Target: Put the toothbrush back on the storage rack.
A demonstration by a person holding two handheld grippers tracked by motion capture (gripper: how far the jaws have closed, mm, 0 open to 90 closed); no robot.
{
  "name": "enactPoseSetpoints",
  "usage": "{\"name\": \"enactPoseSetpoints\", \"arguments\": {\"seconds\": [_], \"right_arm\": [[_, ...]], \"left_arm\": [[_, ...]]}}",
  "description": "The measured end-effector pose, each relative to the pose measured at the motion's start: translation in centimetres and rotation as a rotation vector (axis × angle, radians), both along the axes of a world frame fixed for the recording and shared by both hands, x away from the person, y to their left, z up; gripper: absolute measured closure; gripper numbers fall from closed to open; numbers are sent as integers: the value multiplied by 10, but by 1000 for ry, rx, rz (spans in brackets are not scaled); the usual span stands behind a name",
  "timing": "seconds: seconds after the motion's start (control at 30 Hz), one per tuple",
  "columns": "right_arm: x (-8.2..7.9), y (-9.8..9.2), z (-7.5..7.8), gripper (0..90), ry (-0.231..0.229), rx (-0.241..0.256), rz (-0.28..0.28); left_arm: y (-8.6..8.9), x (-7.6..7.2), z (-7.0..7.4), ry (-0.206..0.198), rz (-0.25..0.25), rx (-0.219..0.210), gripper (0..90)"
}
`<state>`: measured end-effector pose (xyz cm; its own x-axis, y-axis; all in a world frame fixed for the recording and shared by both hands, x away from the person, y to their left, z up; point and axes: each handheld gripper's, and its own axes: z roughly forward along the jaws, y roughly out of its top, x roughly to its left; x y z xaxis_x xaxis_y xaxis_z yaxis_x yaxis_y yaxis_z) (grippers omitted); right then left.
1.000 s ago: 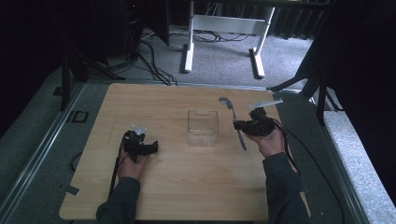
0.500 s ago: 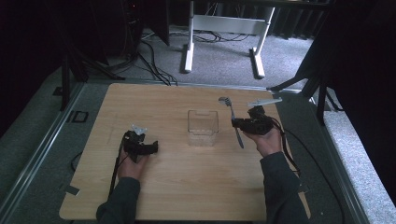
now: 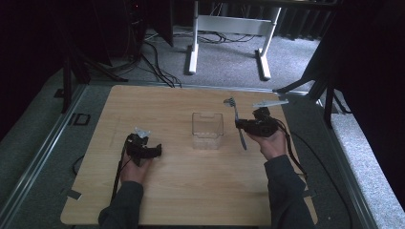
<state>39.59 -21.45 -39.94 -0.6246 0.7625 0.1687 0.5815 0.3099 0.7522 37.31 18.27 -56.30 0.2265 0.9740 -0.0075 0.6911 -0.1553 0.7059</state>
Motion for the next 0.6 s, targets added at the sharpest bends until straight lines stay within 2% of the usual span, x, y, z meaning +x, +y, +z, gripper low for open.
{"name": "enactPoseSetpoints", "arguments": {"seconds": [0.27,0.6], "right_arm": [[0,4,2,814,-14,9,1],[2,8,3,813,-37,49,7]], "left_arm": [[0,0,0,0,0,0,140],[0,0,0,-1,1,-1,140]]}}
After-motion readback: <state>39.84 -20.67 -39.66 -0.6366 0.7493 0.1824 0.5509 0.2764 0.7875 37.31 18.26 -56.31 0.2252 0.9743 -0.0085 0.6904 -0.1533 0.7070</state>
